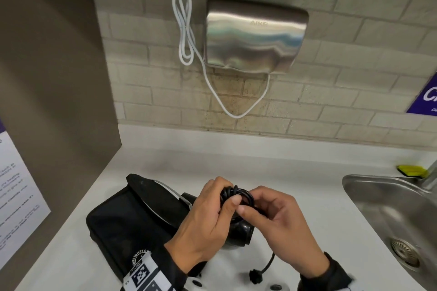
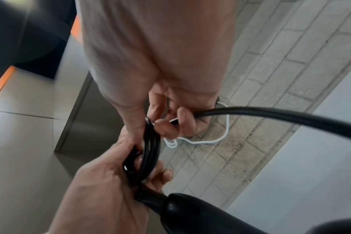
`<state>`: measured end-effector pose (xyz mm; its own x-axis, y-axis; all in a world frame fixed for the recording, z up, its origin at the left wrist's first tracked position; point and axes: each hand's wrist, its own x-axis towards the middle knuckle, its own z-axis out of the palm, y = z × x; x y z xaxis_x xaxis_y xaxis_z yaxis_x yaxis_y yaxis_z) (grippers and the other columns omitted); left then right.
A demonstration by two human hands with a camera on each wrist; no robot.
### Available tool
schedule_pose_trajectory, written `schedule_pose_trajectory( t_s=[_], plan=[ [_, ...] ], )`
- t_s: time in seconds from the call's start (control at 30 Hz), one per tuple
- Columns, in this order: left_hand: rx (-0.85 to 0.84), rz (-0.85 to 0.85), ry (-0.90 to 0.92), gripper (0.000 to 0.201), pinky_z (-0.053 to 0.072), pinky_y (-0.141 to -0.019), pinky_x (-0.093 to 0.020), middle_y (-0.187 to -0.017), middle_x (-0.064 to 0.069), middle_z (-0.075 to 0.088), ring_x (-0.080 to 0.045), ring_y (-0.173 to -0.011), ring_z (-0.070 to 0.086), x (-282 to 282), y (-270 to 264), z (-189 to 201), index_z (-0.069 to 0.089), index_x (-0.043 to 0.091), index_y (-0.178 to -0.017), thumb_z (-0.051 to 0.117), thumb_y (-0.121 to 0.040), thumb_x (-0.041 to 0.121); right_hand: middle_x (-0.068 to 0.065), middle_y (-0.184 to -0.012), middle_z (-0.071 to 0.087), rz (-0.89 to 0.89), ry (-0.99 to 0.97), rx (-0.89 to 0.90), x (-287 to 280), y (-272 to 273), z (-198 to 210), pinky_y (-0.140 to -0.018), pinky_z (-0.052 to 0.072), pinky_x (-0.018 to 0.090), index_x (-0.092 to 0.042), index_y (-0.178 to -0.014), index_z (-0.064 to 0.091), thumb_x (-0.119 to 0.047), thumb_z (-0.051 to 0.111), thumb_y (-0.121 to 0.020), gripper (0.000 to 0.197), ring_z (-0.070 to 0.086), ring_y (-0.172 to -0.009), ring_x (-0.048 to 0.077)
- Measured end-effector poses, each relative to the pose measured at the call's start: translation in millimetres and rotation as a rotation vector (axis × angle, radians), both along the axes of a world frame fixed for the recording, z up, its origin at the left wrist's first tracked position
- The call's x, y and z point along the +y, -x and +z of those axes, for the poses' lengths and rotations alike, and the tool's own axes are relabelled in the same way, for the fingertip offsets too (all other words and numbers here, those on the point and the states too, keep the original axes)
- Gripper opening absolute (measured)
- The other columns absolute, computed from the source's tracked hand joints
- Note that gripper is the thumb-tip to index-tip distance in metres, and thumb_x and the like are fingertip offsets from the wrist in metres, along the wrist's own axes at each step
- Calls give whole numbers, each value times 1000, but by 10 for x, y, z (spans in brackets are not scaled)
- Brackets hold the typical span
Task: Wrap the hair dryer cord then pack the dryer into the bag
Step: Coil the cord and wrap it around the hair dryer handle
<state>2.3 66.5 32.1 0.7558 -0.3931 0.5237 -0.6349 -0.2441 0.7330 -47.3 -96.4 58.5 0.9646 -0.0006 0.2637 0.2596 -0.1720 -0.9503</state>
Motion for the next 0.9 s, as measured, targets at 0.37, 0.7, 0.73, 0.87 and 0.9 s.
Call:
schedule_pose_trajectory(
  t_s=[0.37,0.7,0.73,0.87,0.9],
  plan=[
    [434,-95,396,21,52,-91,-27,-103,4,75,-11,-103,69,-4,-13,256,72,24,-104,73,-83,24,5,-85,77,-21,150,-51,-109,-101,153,-80,55,38,-15,-86,75,-7,74,-85,8,71,-82,23],
    [558,-130,468,23,52,-75,-20,-89,6,75,-4,-71,63,-31,-38,273,70,17,-106,69,-85,24,-8,-83,73,-152,233,-123,-95,-114,113,-79,48,28,-34,-96,59,-18,81,-79,33,62,-85,14],
    [570,-131,464,21,52,-74,-20,-88,5,74,-5,-70,61,-32,-42,278,69,17,-107,67,-87,23,-8,-84,73,-179,242,-136,-89,-120,99,-78,47,28,-37,-97,53,-19,82,-78,39,62,-87,14],
    [587,-131,460,27,52,-72,-18,-77,5,67,-9,-71,57,-17,-62,288,67,15,-110,62,-88,30,-11,-89,66,-268,413,-349,-49,-152,9,-83,51,30,-37,-93,49,-29,76,-82,30,65,-92,13],
    [595,-132,469,28,51,-71,-17,-76,5,65,-8,-71,57,-17,-68,291,67,15,-110,62,-88,31,-13,-90,65,-297,491,-450,-29,-165,-17,-82,52,33,-34,-92,52,-30,73,-84,23,64,-93,11]
  ],
)
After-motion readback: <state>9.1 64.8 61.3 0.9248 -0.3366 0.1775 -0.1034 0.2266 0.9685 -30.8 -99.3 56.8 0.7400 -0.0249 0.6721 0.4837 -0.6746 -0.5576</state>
